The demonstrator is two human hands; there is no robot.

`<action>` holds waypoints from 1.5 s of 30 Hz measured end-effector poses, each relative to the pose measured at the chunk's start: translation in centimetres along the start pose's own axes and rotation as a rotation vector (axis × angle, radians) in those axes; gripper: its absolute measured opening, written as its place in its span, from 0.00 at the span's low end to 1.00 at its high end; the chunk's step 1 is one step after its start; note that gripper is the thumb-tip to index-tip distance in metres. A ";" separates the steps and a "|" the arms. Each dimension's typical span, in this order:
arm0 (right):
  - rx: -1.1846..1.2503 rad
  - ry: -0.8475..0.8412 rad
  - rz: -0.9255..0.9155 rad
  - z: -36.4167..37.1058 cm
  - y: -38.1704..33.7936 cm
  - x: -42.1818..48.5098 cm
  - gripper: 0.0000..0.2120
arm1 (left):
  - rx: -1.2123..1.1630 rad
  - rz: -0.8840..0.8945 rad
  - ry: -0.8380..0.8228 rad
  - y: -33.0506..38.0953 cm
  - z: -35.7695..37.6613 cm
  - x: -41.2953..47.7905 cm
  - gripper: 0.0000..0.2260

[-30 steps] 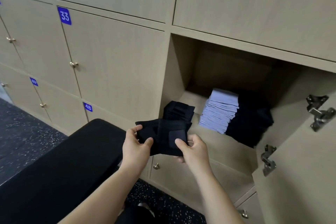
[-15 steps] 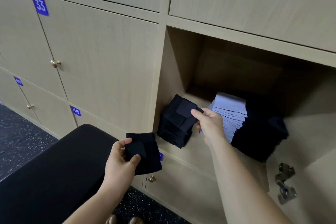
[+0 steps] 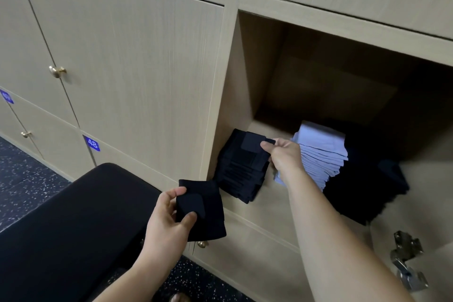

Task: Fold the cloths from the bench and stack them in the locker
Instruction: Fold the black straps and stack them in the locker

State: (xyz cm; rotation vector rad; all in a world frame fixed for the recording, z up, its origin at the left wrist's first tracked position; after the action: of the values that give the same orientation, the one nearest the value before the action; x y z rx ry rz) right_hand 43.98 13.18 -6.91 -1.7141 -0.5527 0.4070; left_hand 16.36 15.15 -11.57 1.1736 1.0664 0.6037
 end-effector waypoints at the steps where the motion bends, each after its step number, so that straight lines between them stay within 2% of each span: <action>1: -0.006 0.006 0.000 0.1 0.2 0.1 0.09 | 0.004 0.000 0.000 -0.2 0.0 0.0 0.20; 3: -0.033 0.012 -0.019 0.3 0.7 0.4 0.15 | 0.013 0.000 0.000 -0.4 0.0 0.0 0.20; 6: -0.123 0.024 -0.032 0.5 1.6 0.9 0.07 | 0.002 -0.003 -0.011 -0.4 0.0 0.0 0.20; 11: -0.321 0.060 -0.080 0.7 1.3 0.3 0.05 | -0.035 -0.005 -0.033 -0.2 0.2 -0.4 0.20; 13: -0.377 0.058 -0.103 0.8 1.0 -0.1 0.12 | -0.050 0.003 -0.034 0.1 0.2 -0.7 0.20; 16: -0.380 0.064 -0.141 0.5 0.5 -0.7 0.17 | -0.097 0.000 -0.040 0.6 -0.1 -1.3 0.21; 23: -0.349 0.044 -0.205 -1.3 -2.1 -4.9 0.15 | -0.089 0.023 -0.071 2.4 -0.8 -3.7 0.23; 25: -0.317 -0.032 -0.246 -1.3 -3.1 -7.2 0.12 | -0.086 0.023 -0.084 2.9 -1.0 -4.7 0.23; 27: -0.273 -0.240 -0.224 -0.8 -4.2 -10.2 0.11 | -0.080 0.022 -0.096 3.4 -1.0 -5.6 0.23; 29: -0.293 -0.485 -0.173 0.0 -4.7 -13.2 0.15 | -0.068 0.024 -0.117 3.8 -0.9 -6.4 0.24; 31: -0.345 -0.598 -0.153 0.4 -4.7 -15.2 0.15 | -0.054 0.015 -0.139 4.1 -0.8 -7.2 0.24; 33: -0.300 -0.591 -0.141 0.1 -4.7 -16.4 0.07 | -0.056 -0.003 -0.140 4.1 -0.9 -7.7 0.24; 35: -0.255 -0.548 -0.142 -0.5 -4.6 -17.0 0.04 | -0.056 -0.023 -0.138 4.0 -1.1 -8.0 0.22; 40: -0.191 -0.459 -0.161 -1.6 -4.8 -17.6 0.03 | -0.052 -0.017 -0.204 3.7 -1.0 -8.8 0.09; 45: -0.101 -0.311 -0.138 -2.6 -4.6 -17.9 0.03 | 0.022 -0.026 -0.154 3.2 -0.7 -8.4 0.07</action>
State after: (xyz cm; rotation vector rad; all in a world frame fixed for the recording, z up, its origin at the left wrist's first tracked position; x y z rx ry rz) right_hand 29.99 1.70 -2.34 -1.7071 -0.9261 0.5585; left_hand 12.66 9.37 -5.67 1.2034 0.9579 0.4747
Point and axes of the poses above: each hand's wrist, its own x-axis towards the middle knuckle, its own z-axis out of the palm, y = z × x, the point moved 2 cm from there along x, towards the middle knuckle, and after that the axes turned 9 degrees about -z, right-handed, at the moved point
